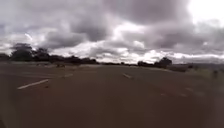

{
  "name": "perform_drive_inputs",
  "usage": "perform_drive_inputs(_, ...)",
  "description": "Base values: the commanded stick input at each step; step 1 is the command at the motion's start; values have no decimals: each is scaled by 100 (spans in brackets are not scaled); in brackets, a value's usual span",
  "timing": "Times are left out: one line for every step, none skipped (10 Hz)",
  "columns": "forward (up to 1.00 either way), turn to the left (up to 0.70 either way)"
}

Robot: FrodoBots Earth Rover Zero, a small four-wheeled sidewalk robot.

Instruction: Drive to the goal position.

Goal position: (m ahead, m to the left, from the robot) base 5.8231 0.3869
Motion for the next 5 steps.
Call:
perform_drive_inputs(85,4)
perform_drive_inputs(85,4)
perform_drive_inputs(85,4)
perform_drive_inputs(85,4)
perform_drive_inputs(85,4)
